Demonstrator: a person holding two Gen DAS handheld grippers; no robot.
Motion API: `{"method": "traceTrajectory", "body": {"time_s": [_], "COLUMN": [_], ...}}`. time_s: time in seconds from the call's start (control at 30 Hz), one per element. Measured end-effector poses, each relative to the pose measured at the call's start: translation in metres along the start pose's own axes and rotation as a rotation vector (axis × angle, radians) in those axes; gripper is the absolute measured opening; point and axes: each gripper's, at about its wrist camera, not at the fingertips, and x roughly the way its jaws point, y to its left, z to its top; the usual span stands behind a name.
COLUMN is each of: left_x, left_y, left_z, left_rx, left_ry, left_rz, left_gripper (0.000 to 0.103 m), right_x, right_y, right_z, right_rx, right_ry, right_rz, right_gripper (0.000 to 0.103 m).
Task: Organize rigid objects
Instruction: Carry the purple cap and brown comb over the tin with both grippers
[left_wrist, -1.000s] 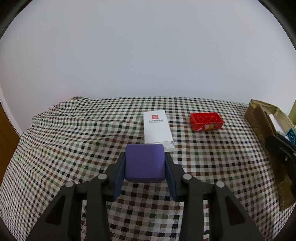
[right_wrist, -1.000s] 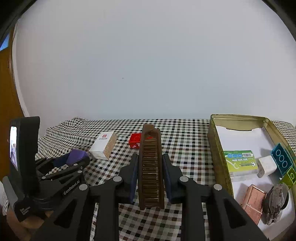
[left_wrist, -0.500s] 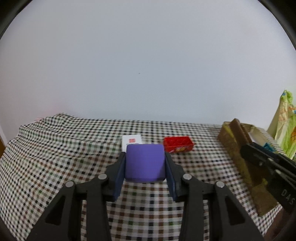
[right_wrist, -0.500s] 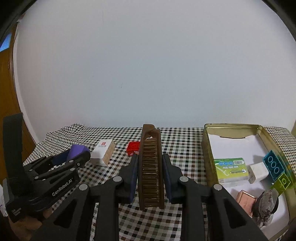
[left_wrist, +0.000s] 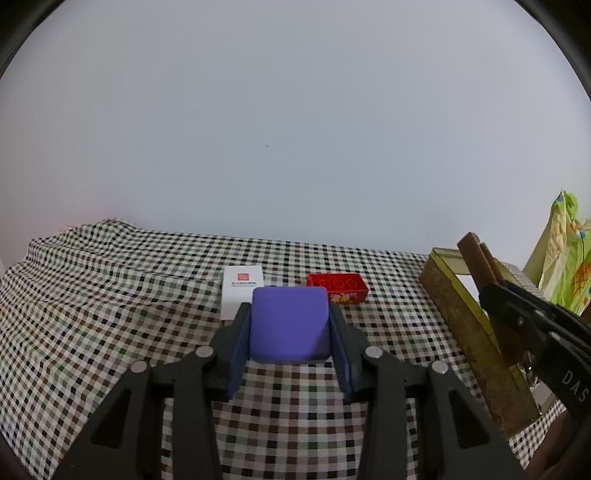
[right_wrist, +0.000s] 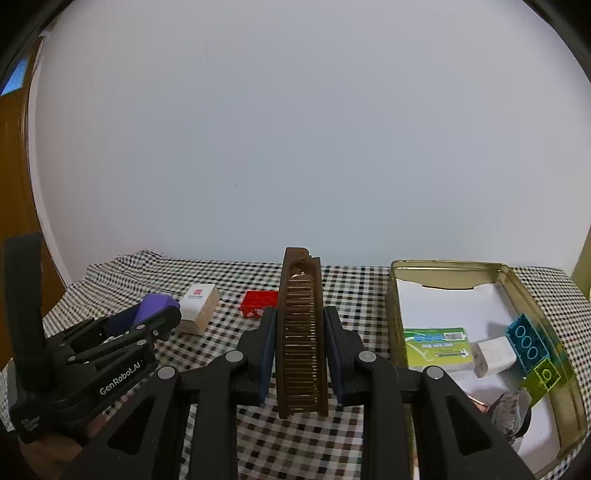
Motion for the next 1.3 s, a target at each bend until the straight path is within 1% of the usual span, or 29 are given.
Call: {"method": "traceTrajectory", "body": {"time_s": [0.13, 0.23, 0.43, 0.77, 1.13, 1.3], "left_x": [-0.002, -0.002, 0.000, 0.002, 0.002, 0.010], "left_y": [-0.015, -0.026, -0.059, -0.102, -0.151, -0.177], "left_z": [-0.001, 0.000, 0.002, 0.014, 0.029, 0.033], "left_rx": [0.027, 0.026, 0.072, 0.098, 0.148, 0.181], "left_ry": [-0.011, -0.009, -0.020, -0.034, -0.047, -0.021], "left_rz": [0.002, -0.017, -0.040, -0.100, -0.171, -0.193], "left_gripper": [0.039, 0.039, 0.039, 0.039, 0.039, 0.039], "right_x": [-0.002, -0.007, -0.011, -0.021, -0.019, -0.013], "right_y": [-0.006, -0.014, -0.028, -0.066, -0.133, -0.162], "right_z": [0.000, 0.002, 0.003, 0.011, 0.021, 0.022], "right_rx": [-0.003, 0.008, 0.009, 0.061, 0.160, 0.237], "right_ry": [0.000, -0.012, -0.021, -0.037, -0.033, -0.008], "right_rz": [-0.015, -0.019, -0.035, -0.071, -0.154, -0.160], "right_gripper": [0.028, 0.028, 0.028, 0.028, 0.028, 0.028]}}
